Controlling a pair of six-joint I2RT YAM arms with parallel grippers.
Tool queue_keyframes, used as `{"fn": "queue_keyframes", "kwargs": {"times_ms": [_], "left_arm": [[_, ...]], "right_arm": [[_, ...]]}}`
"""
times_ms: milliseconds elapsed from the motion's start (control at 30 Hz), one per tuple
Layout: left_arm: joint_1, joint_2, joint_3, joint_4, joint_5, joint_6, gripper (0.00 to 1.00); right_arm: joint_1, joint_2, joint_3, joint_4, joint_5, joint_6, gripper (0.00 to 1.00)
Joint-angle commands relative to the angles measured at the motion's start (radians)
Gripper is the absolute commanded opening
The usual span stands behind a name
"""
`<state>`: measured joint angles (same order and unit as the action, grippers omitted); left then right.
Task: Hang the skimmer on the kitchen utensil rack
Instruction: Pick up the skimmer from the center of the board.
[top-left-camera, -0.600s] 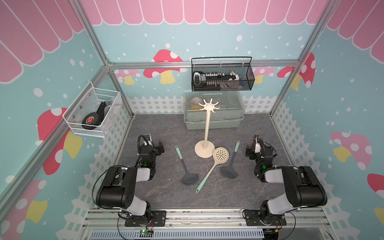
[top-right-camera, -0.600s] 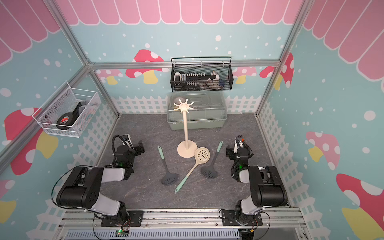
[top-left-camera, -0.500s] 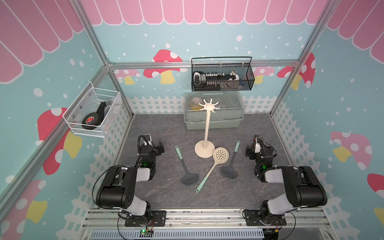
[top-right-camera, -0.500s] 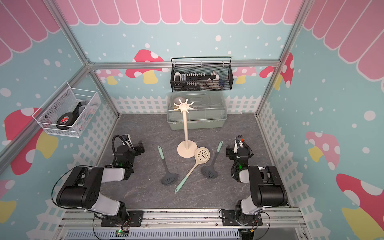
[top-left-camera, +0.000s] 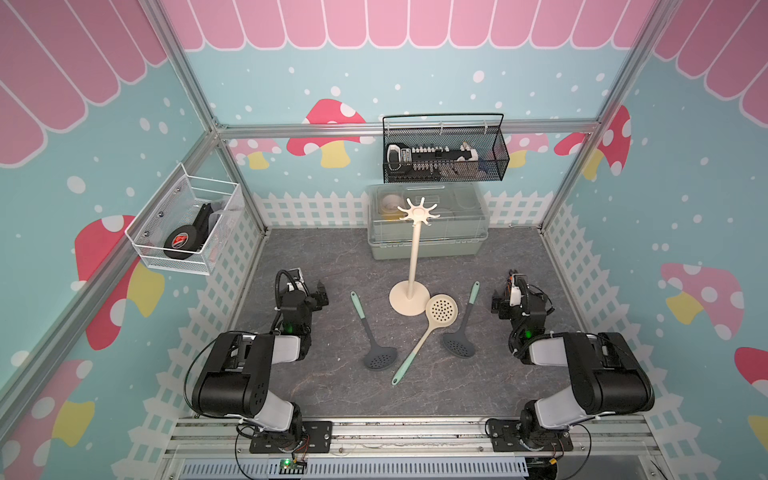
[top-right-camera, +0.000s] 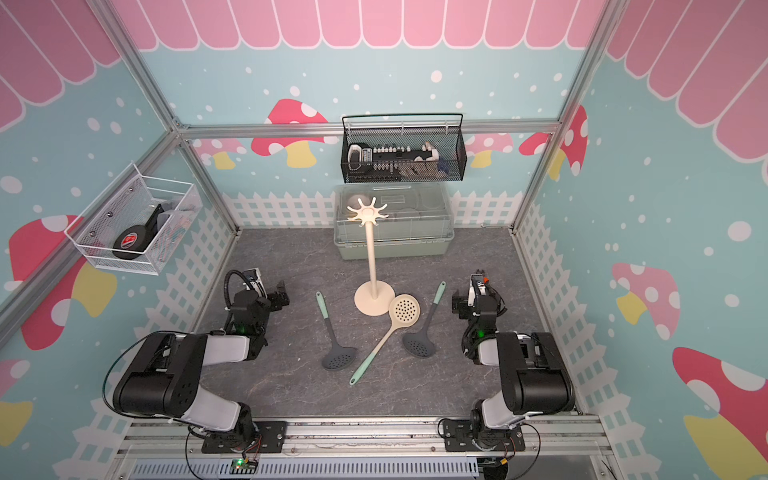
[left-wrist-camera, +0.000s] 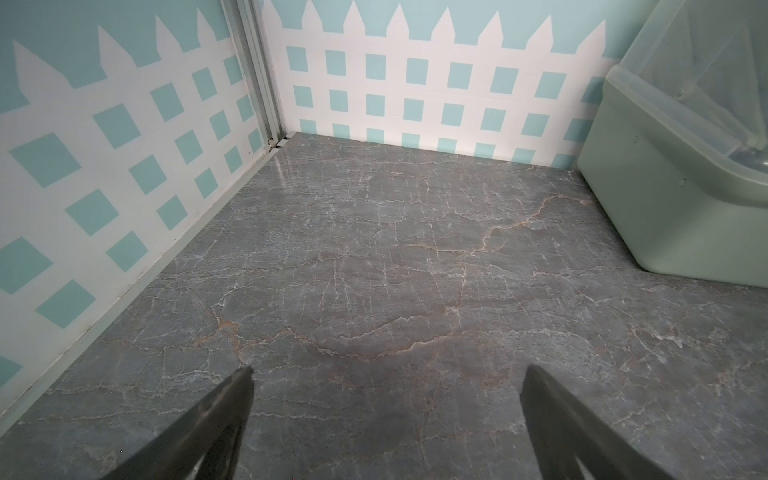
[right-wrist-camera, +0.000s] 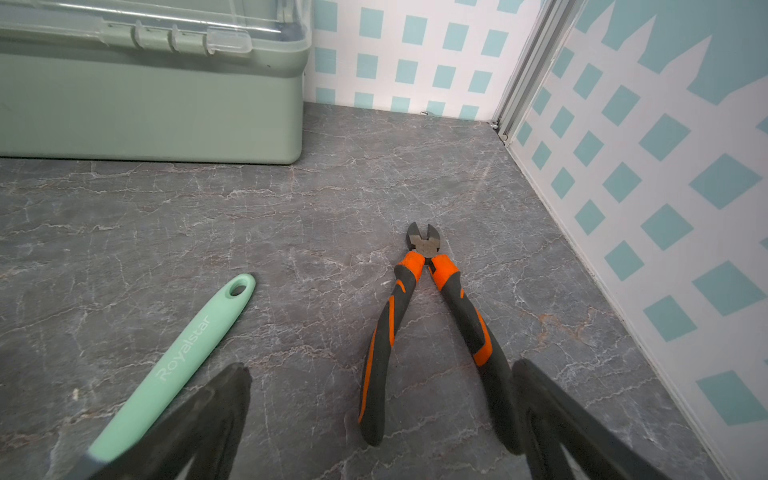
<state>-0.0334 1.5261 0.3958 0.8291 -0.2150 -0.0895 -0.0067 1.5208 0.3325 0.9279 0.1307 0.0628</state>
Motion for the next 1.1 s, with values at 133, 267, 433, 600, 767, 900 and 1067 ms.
{"fn": "queue_keyframes", "kwargs": {"times_ms": [133,267,433,600,767,900,1067], "left_arm": [[0.003,0.002,0.002,0.030,0.004,0.026,0.99],[-0.002,0.001,0.002,0.029,-0.002,0.028,0.99],[-0.013,-0.045,0.053,-0.087,-0.046,0.025,0.99],[-0.062,-0.119,0.136,-0.301,-0.134,0.056,0.99],[-0.153,-0.201,0.178,-0.455,-0.196,0.030,0.99],[-0.243,-0.274,0.232,-0.579,-0.191,-0.071,0.99],[-0.306,-0.324,0.288,-0.706,-0.132,-0.198,0.99]], "right_arm": [[0.007,-0.004,0.013,0.008,0.001,-0.020,0.99],[0.021,-0.052,0.049,-0.087,0.060,-0.014,0.99],[0.056,-0.147,0.199,-0.438,0.156,0.012,0.99],[0.076,-0.178,0.336,-0.717,0.115,0.192,0.98],[0.079,-0.147,0.425,-0.901,-0.030,0.382,0.93],[0.083,-0.093,0.495,-1.029,-0.099,0.431,0.88],[0.101,-0.032,0.524,-1.107,-0.156,0.481,0.80]]}}
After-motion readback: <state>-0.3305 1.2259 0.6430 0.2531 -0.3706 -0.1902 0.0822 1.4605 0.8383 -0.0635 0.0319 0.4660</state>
